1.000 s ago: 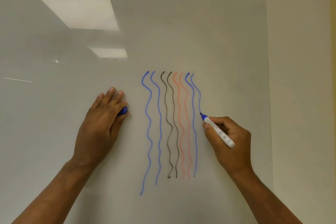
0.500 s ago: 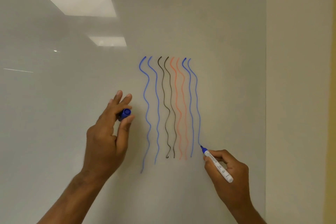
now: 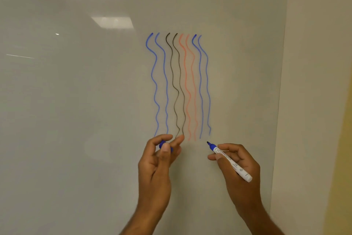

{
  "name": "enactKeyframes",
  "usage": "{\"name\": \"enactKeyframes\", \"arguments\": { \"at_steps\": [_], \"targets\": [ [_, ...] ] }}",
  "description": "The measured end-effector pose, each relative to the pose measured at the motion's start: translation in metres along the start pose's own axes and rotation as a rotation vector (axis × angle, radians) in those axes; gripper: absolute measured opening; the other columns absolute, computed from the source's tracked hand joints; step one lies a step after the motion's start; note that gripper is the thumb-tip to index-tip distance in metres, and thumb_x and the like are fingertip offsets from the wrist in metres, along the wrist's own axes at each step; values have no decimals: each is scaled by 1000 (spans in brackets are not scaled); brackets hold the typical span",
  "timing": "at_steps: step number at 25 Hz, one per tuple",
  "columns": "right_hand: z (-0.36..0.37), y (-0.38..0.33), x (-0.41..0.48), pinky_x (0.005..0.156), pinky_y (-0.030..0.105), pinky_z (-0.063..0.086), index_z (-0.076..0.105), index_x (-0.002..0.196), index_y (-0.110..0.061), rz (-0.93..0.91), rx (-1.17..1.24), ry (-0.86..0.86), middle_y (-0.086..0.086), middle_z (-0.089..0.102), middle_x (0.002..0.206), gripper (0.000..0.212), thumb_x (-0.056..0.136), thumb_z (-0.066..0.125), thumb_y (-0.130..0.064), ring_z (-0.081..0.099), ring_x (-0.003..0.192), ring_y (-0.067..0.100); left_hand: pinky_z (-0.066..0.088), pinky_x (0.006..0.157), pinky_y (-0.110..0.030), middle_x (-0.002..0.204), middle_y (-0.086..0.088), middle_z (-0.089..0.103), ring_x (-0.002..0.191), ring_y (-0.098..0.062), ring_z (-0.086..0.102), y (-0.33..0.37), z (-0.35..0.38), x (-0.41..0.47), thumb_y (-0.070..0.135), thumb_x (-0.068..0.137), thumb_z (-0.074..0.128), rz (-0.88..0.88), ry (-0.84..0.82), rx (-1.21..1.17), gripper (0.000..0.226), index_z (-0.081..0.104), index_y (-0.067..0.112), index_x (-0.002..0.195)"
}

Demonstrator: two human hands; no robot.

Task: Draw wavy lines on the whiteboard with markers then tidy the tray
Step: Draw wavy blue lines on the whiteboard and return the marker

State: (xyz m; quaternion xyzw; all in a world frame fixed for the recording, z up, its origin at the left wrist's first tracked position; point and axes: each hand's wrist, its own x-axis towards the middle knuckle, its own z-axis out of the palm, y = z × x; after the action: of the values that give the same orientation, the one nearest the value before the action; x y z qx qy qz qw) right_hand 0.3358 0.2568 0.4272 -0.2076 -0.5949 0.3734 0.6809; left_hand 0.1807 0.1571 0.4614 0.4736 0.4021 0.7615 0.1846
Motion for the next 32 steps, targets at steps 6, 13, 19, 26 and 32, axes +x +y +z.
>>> {"name": "enactKeyframes", "arguments": {
  "at_steps": [6,13,19,26,32],
  "targets": [
    [9,-14,-44,76,27,63,73,105,-38,-1,13,-50,-1,80,100,43,77,74,-71,79,88,26,52,112,-48,118,-9,80,118,-25,75,-14,17,-25,26,111,43,-296,97,-262,28,58,6,124],
    [16,-13,-79,83,29,63,75,111,-19,34,126,-153,0,81,103,35,86,68,-43,78,95,24,51,108,-49,121,-18,78,119,-31,74,-14,12,-40,22,113,40,-473,154,-443,25,56,5,122],
    [26,-7,-96,81,21,60,73,110,-28,33,100,-215,-5,81,102,26,86,66,-36,78,96,17,48,112,-51,124,-23,75,119,-35,73,-18,1,-49,24,113,38,-533,204,-533,33,56,1,128],
    [37,-1,-102,74,16,59,73,108,-39,58,37,-265,-15,79,100,27,82,67,-42,77,92,8,54,111,-48,123,-23,75,121,-35,73,-22,-13,-54,31,97,52,-516,195,-523,42,56,1,126],
    [48,6,-105,78,17,60,68,112,-60,96,-53,-266,-25,77,102,40,77,63,-81,76,94,6,59,105,-43,121,-19,78,119,-31,74,-30,-22,-58,24,111,42,-526,176,-426,28,58,4,122]
  ]
}}
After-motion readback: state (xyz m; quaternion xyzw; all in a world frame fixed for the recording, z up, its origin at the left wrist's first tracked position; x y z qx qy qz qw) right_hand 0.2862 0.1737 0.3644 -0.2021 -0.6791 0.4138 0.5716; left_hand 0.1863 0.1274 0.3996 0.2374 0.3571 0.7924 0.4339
